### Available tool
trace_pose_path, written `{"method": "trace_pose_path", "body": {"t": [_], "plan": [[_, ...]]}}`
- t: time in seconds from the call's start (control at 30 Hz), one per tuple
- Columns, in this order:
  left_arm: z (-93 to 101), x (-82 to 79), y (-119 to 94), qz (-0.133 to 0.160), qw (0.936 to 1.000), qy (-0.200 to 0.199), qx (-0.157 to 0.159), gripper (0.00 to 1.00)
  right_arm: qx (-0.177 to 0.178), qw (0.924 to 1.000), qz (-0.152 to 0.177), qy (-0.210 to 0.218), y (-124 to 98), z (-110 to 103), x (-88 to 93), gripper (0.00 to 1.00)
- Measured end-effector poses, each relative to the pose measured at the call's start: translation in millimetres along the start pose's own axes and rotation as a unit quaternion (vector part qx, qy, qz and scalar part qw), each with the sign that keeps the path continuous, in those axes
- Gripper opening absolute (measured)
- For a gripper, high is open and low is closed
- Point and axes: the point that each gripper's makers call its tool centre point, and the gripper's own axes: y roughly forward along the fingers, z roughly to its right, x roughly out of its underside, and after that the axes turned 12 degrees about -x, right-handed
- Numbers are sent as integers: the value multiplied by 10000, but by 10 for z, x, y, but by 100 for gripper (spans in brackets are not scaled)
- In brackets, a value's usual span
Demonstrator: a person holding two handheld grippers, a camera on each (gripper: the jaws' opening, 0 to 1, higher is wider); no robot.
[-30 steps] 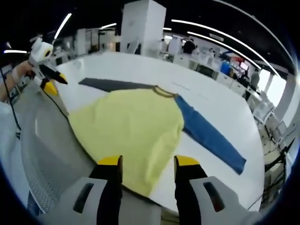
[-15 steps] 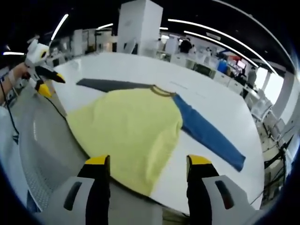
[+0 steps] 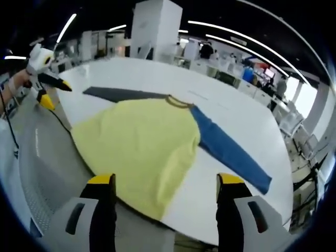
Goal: Fold the garment on the visible template until the final outline fits inside the template.
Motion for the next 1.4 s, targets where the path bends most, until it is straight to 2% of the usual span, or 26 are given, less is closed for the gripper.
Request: {"method": "trace_pose_path", "body": {"t": [0.17,0.57,0.93,1.4], "plan": [[-13,-55,6,57,10000,-19,-15,81,23,10000,24,15,8,38,-3,84],[8,-90,75,5,10000,29,51,86,7,10000,38,63,32,78,10,87],[4,-144,169,26,10000,-24,75,97,20,9998,129,151,100,218,-32,99],[-12,-196,250,-54,9999,-36,121,99,-180,9996,64,221,222,240,-16,100]]}}
